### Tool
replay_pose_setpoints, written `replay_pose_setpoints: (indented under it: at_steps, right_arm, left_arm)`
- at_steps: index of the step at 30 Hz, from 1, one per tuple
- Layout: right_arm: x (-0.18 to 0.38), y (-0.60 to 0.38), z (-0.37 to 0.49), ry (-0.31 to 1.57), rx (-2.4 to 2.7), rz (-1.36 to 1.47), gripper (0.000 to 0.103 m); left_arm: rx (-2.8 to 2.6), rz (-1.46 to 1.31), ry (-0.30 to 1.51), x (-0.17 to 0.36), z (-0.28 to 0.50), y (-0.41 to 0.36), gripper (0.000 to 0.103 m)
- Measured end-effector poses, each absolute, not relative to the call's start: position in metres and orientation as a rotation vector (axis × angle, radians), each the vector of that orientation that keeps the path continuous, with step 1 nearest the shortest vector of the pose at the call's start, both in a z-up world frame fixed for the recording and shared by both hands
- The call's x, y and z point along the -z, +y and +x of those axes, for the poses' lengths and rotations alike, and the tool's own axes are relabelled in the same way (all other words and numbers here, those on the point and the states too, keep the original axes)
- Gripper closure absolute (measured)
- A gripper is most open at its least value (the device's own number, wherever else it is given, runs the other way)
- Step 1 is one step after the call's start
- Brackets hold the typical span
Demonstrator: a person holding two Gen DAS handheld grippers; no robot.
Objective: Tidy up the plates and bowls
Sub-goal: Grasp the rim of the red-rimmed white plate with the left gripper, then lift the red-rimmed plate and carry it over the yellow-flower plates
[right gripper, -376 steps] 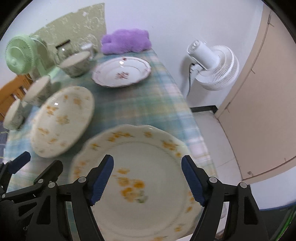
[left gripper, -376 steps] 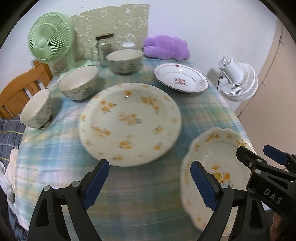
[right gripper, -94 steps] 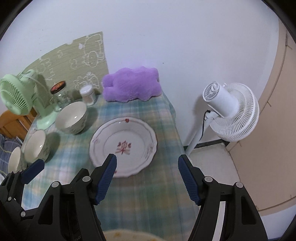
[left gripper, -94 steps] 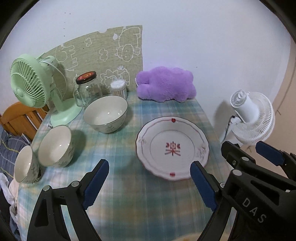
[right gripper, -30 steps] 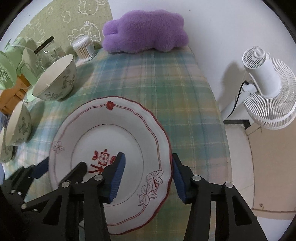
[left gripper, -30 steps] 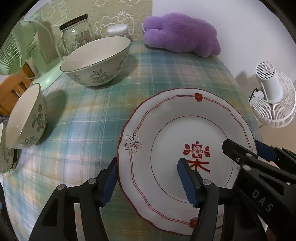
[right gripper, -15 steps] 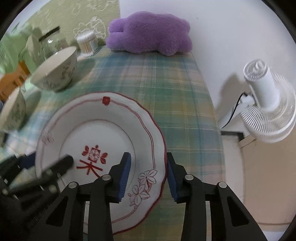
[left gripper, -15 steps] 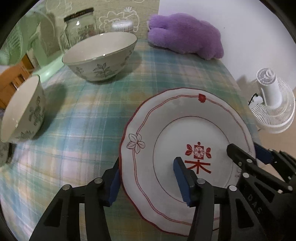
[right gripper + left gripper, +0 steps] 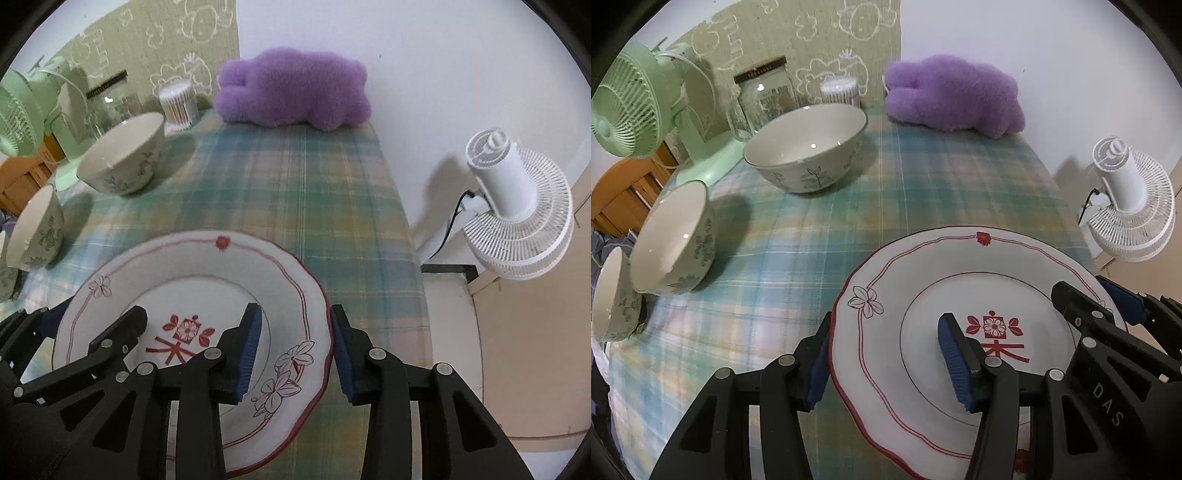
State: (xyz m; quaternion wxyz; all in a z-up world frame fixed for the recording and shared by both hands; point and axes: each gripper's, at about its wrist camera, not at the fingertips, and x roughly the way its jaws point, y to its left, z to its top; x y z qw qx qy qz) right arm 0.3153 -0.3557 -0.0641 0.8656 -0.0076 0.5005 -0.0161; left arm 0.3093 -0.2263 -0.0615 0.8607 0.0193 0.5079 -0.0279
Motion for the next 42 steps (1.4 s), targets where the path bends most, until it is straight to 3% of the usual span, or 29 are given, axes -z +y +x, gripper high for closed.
replay_pose_setpoints:
  at_steps: [22, 42]
  right_arm:
    - [-0.002, -0.334, 0.217, 0.966, 0.118, -0.037, 0.062]
    - [0.008, -0.345, 0.104, 0.994, 0.278, 0.015, 0.062]
  left_arm:
    - [0.131, 0.034, 0.974, 0.010, 0.220, -0.211, 0.048]
    - [0.295, 0.087, 1.012, 0.029, 0.133, -0.231, 0.048]
